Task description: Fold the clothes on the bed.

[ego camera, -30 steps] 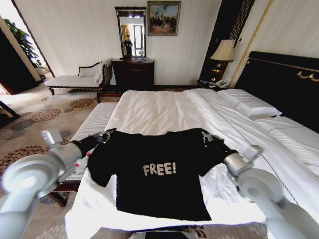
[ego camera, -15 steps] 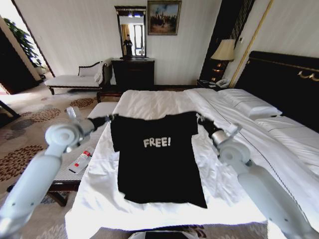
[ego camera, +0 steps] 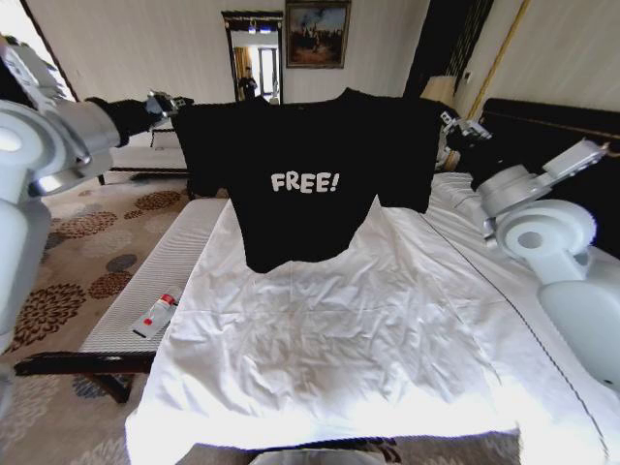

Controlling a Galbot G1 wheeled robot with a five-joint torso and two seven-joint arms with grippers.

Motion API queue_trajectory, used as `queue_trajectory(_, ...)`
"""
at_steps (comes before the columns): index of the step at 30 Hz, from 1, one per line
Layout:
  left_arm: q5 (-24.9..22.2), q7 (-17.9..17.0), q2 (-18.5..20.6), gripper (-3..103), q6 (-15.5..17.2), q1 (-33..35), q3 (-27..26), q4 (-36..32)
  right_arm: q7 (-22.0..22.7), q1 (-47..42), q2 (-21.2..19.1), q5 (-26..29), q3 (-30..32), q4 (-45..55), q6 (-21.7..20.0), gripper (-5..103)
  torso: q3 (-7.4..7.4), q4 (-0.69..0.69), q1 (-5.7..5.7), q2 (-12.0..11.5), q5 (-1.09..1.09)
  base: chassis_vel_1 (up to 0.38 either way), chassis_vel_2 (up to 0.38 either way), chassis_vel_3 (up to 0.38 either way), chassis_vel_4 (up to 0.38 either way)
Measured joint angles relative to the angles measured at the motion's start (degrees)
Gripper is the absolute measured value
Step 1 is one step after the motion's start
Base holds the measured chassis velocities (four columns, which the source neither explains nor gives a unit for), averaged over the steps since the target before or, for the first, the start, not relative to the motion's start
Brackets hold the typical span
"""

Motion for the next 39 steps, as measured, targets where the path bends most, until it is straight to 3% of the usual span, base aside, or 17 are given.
queue_trajectory(4,-2.7,-0.9,1.6,2,-0.4,19.3,-15.8,-14.1,0.5,-11.7,2.5,-0.3,7.4,8.6,-1.8,0,0.01,-0.03,-0.01,0.0,-0.02,0.000,0.000,0.000,0.000)
queue_trajectory(5,-2.7,-0.9,1.6,2,-0.4,19.3,-15.8,-14.1,0.5,-11.7,2.5,-0.3,7.4,8.6,-1.8,0,0.01,-0.03,-0.01,0.0,-0.02,0.000,0.000,0.000,0.000)
queue_trajectory(9,-12.1,-2.0,1.8,2,-0.4,30.0,-31.0,-26.0,-3.2,-22.9,3.2,1.8,19.8,18.1,-4.6,0,0.00,-0.06,-0.01,0.0,0.00,0.000,0.000,0.000,0.000)
queue_trajectory(10,-12.1,-2.0,1.8,2,-0.4,30.0,-31.0,-26.0,-3.2,-22.9,3.2,1.8,19.8,18.1,-4.6,0,0.00,-0.06,-0.01,0.0,0.00,0.000,0.000,0.000,0.000)
queue_trajectory(13,-22.5,-2.2,3.5,2,-0.5,32.8,-45.5,-30.4,-4.5,-30.6,2.0,7.7,33.7,22.0,-6.1,0,0.00,-0.07,-0.02,0.0,0.03,0.000,0.000,0.000,0.000)
queue_trajectory(14,-22.5,-2.2,3.5,2,-0.5,32.8,-45.5,-30.4,-4.5,-30.6,2.0,7.7,33.7,22.0,-6.1,0,0.00,-0.07,-0.02,0.0,0.03,0.000,0.000,0.000,0.000)
queue_trajectory(17,-32.6,-2.3,5.9,2,-1.3,32.7,-55.2,-30.7,-3.2,-30.6,-1.8,15.9,45.8,22.2,-7.0,0,0.00,-0.03,-0.02,0.0,0.00,0.000,0.000,0.000,0.000)
queue_trajectory(21,-36.6,-2.1,8.4,2,-1.5,31.7,-59.5,-28.3,-2.4,-27.9,-6.3,21.5,52.0,22.2,-8.1,0,0.01,-0.03,0.00,0.0,0.00,0.000,0.000,0.000,0.000)
queue_trajectory(24,-34.8,-2.1,8.8,2,-1.0,30.7,-56.6,-26.2,-1.7,-26.8,-7.3,21.2,51.3,22.1,-9.1,0,0.01,-0.02,0.00,0.0,0.00,0.000,0.000,0.000,0.000)
queue_trajectory(27,-24.4,-2.0,6.0,2,1.4,31.1,-45.8,-24.7,0.7,-26.7,-5.3,14.8,41.2,21.9,-11.3,0,0.01,-0.03,0.00,0.0,-0.02,0.000,0.000,0.000,0.000)
queue_trajectory(28,-24.4,-2.0,6.0,2,1.4,31.1,-45.8,-24.7,0.7,-26.7,-5.3,14.8,41.2,21.9,-11.3,0,0.01,-0.03,0.00,0.0,-0.02,0.000,0.000,0.000,0.000)
queue_trajectory(32,1.6,1.2,-1.4,2,4.1,31.9,-20.1,-19.1,2.7,-27.4,1.9,4.2,18.8,17.9,-15.5,0,0.03,-0.07,0.03,0.0,-0.01,0.000,0.000,0.000,0.000)
queue_trajectory(33,1.6,1.2,-1.4,2,4.1,31.9,-20.1,-19.1,2.7,-27.4,1.9,4.2,18.8,17.9,-15.5,0,0.03,-0.07,0.03,0.0,-0.01,0.000,0.000,0.000,0.000)
queue_trajectory(34,9.0,2.3,-3.6,2,4.0,30.8,-12.1,-15.0,3.2,-26.6,4.2,1.3,11.9,14.3,-15.7,0,0.03,-0.06,0.03,0.0,0.01,0.000,0.000,0.000,0.000)
queue_trajectory(36,19.1,4.0,-7.5,2,3.6,28.6,-1.4,-6.9,3.7,-24.2,7.7,-2.2,2.3,7.8,-15.7,0,0.04,-0.06,0.04,0.0,0.02,0.000,0.000,0.000,0.000)
queue_trajectory(38,27.1,6.2,-12.1,2,2.8,26.2,6.2,1.5,3.9,-20.4,11.1,-4.1,-5.7,-0.5,-15.3,0,0.04,-0.04,0.04,0.0,-0.02,0.000,0.000,0.000,0.000)
queue_trajectory(39,27.1,6.2,-12.1,2,2.8,26.2,6.2,1.5,3.9,-20.4,11.1,-4.1,-5.7,-0.5,-15.3,0,0.04,-0.04,0.04,0.0,-0.02,0.000,0.000,0.000,0.000)
